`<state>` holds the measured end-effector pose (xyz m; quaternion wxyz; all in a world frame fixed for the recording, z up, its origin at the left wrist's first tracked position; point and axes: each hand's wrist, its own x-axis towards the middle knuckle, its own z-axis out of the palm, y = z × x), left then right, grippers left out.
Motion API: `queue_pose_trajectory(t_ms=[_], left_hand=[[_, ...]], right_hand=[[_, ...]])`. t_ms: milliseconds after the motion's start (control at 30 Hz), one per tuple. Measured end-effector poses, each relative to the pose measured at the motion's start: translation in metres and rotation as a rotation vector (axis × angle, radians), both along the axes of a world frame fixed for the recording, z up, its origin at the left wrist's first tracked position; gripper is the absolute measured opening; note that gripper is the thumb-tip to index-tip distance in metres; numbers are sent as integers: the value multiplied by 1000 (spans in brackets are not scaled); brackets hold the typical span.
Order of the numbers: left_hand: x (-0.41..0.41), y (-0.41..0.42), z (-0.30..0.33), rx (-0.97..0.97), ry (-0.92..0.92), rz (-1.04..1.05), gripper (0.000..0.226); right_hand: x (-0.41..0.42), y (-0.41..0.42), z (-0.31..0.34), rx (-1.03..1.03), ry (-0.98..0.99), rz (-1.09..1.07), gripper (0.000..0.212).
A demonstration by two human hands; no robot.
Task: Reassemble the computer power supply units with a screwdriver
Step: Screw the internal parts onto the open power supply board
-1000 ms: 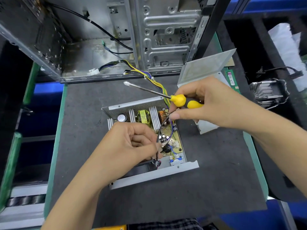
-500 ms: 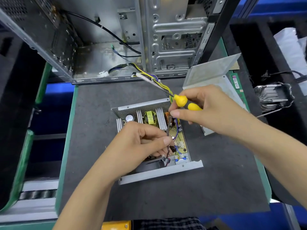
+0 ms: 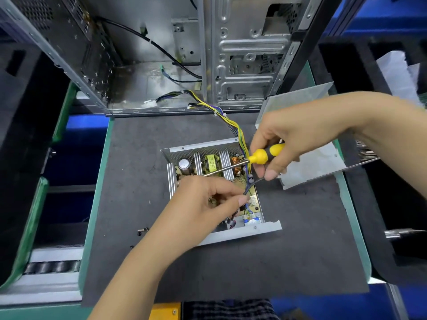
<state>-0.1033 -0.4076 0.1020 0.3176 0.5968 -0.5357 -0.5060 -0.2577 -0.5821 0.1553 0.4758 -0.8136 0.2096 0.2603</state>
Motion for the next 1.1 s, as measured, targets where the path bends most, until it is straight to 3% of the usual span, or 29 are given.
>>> queue_pose_trajectory(t_ms=[133,233,433,600,833,1100], left_hand=[[1,4,1,-22,8,9,11],[5,2,3,-27,17,-24,8],[12,1,2,49,-9,-76,6],[3,3,-2,-10,-156,9,24],[-12,9,-2,-113,-396,115,26],[-11,6,-3,-40,-340,129,23]], right_hand=[[0,1,-15,143,64,28,8],[-2,11,-22,165,-23,-69,10],[-8,44,-39,-117,-331,-389,13],[-14,59,-54,-231,-410,-524,13],[-12,67,-62,-522,-406,-485,9],[-9,52,-57,-445,-262,-259,9]])
